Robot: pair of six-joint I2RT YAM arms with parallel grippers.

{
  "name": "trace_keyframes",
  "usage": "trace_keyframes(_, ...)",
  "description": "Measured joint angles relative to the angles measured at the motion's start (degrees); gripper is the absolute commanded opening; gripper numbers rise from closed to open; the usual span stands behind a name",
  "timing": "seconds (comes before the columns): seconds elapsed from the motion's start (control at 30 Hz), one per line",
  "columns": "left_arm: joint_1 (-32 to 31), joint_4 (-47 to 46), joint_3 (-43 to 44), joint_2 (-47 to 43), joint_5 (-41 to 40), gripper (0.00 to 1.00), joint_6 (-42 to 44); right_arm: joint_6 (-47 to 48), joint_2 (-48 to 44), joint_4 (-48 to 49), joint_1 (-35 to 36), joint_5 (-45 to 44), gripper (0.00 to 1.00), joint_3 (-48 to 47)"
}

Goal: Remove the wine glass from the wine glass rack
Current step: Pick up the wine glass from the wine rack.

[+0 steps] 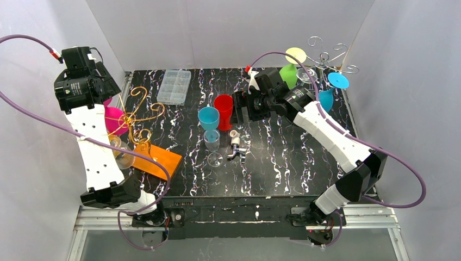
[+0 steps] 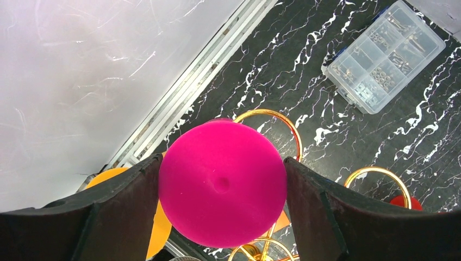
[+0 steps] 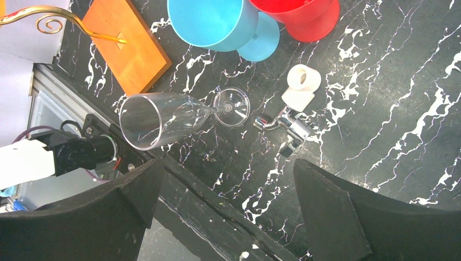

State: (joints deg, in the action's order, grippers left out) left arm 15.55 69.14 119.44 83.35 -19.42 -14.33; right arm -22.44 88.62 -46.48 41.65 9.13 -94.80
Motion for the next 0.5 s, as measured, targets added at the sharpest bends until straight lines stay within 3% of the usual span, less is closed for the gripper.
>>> trace_keyframes(0.5, 2.1, -0.9, 1.9, 1.9, -0.7, 0.38, -0.2, 0.2, 0.0, 0.0, 0.0, -0.2, 0.98, 0.0)
